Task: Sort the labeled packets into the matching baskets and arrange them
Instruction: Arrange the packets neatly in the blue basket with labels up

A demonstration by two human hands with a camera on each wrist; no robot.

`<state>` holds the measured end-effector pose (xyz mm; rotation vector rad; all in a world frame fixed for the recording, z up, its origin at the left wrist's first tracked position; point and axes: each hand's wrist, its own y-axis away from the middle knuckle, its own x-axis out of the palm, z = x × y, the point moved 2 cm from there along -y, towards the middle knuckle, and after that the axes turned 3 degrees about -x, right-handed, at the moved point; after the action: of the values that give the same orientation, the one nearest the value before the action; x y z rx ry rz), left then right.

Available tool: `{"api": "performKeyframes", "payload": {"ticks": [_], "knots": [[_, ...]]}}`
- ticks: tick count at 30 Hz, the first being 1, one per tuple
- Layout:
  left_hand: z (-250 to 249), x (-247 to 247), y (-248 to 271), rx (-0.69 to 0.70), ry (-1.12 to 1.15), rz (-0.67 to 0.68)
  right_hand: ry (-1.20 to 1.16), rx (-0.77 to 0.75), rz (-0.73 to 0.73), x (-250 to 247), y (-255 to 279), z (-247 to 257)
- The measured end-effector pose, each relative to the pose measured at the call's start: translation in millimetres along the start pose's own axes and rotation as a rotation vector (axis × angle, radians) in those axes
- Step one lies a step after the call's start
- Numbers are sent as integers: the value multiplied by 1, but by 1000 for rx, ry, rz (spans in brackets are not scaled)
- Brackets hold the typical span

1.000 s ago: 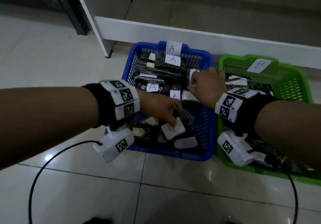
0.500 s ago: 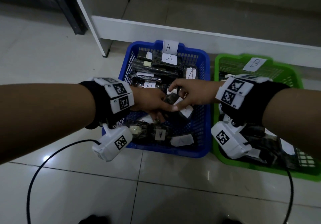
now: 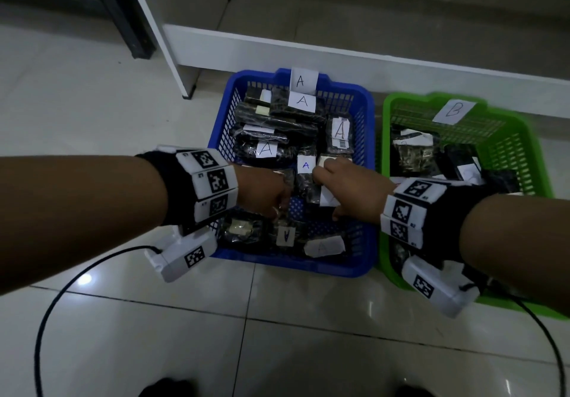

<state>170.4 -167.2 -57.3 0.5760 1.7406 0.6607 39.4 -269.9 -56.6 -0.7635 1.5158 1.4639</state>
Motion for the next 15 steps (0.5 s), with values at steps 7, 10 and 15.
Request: {"api": "performKeyframes", "payload": {"ticks": [7,10,15], "knots": [[5,-3,-3,-20,61,62,-31,6,69,8,-6,5],[7,-3,-2,-15,91,84,-24,26,87,9,-5,4],[10,-7,2,-46,185,165,99,75,-11,15,-2,13]]}}
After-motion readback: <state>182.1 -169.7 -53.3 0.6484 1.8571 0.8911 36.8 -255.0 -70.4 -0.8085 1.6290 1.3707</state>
